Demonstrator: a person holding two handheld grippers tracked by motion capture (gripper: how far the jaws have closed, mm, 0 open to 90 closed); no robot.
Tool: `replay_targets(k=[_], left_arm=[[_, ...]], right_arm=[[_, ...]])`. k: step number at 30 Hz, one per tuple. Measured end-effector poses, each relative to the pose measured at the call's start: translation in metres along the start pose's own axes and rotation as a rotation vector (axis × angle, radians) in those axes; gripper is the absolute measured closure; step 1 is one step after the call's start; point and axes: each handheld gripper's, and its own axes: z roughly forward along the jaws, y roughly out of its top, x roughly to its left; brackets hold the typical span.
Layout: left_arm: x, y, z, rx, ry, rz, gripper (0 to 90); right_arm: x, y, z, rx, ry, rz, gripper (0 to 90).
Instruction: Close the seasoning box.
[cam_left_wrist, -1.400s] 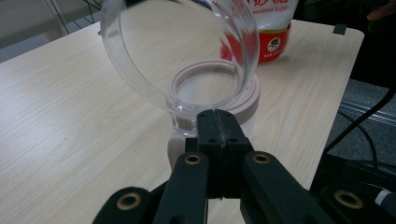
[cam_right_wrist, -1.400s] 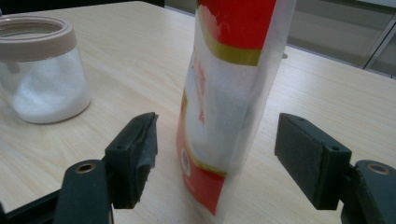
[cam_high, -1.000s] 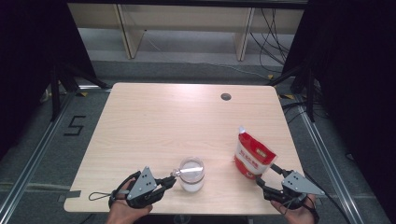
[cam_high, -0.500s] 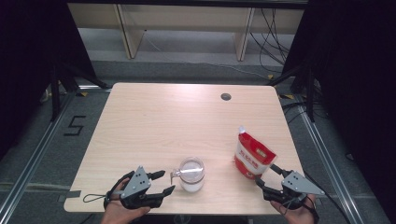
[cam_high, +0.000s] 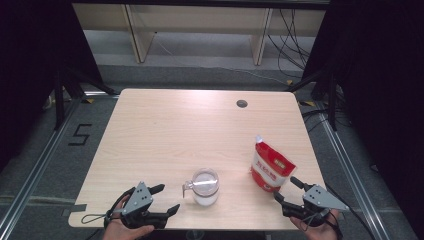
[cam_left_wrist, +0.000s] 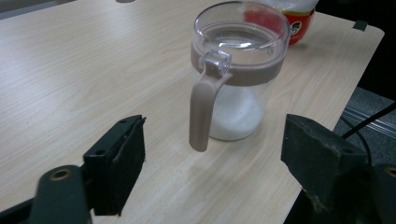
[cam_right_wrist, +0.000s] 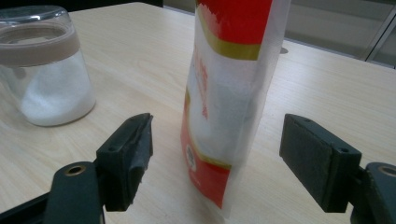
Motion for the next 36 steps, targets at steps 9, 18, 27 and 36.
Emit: replay_targets(k=[9, 18, 27, 36], left_arm=[[0.002, -0.014, -0.004, 0.027, 0.010, 0.026, 17.5], [0.003, -0.021, -0.008, 0.027, 0.001, 0.021, 15.8], [0.001, -0.025, -0.008, 0.042, -0.005, 0.026, 15.5], [-0.002, -0.027, -0.009, 0.036, -0.012, 0.046, 15.4]], right_arm=[[0.006, -0.002, -0.004, 0.012, 0.009, 0.008, 24.7], [0.009, -0.007, -0.007, 0.029, 0.020, 0.006, 15.5], [0.013, -0.011, -0.007, 0.070, 0.032, 0.025, 15.5], [0.020, -0.016, -0.011, 0.111, 0.054, 0.029, 15.6]])
